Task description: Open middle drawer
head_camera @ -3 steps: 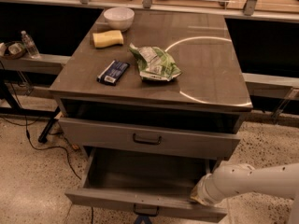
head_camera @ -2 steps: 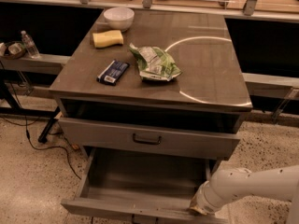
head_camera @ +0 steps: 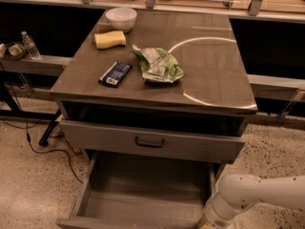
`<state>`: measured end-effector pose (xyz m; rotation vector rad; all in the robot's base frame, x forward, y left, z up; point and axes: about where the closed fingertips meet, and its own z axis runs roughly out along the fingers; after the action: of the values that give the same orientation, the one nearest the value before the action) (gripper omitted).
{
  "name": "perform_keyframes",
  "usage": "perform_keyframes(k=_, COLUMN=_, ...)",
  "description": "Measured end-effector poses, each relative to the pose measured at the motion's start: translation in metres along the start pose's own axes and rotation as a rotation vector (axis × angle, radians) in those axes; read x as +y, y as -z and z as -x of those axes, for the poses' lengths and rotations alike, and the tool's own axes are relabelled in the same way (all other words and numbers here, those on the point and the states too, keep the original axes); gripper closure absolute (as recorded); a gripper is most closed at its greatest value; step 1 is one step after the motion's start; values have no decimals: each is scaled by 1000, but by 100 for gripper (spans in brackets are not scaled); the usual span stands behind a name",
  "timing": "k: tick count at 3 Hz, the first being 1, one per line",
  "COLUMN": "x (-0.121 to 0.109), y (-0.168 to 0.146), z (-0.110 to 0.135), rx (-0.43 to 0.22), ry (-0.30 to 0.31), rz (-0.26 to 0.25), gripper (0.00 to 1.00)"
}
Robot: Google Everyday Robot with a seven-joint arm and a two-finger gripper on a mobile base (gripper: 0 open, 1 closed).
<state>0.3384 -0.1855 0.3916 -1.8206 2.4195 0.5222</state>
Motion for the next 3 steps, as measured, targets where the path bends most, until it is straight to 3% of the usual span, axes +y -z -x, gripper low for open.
perform_keyframes(k=1, x=-22, y=22, z=-3, rx=-82, ry=-89, rz=-125, gripper=100)
perform_keyframes(k=2, x=-63, y=52, z=-3, rx=-184, ry=-186, rz=-309, gripper=100)
perform_keyframes(k=3, x=-104, y=100, z=-24, rx=-193, ry=-242, rz=-496, gripper=100)
